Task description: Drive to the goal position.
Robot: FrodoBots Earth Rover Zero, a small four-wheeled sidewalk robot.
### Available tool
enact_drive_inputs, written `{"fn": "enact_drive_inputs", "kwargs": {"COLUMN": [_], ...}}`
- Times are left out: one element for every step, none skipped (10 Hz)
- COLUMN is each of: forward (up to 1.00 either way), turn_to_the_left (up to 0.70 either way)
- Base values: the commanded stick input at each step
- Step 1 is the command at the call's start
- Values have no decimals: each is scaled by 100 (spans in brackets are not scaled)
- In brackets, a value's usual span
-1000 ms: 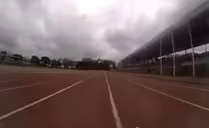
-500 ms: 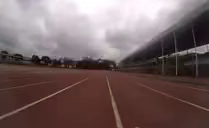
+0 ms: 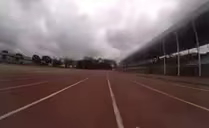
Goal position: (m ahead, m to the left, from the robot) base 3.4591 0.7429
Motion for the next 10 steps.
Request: {"fn": "enact_drive_inputs", "kwargs": {"forward": [70, 70, 70, 70, 70, 70, 70, 70, 70, 70], "turn_to_the_left": [0, 0, 0, 0, 0, 0, 0, 0, 0, 0]}}
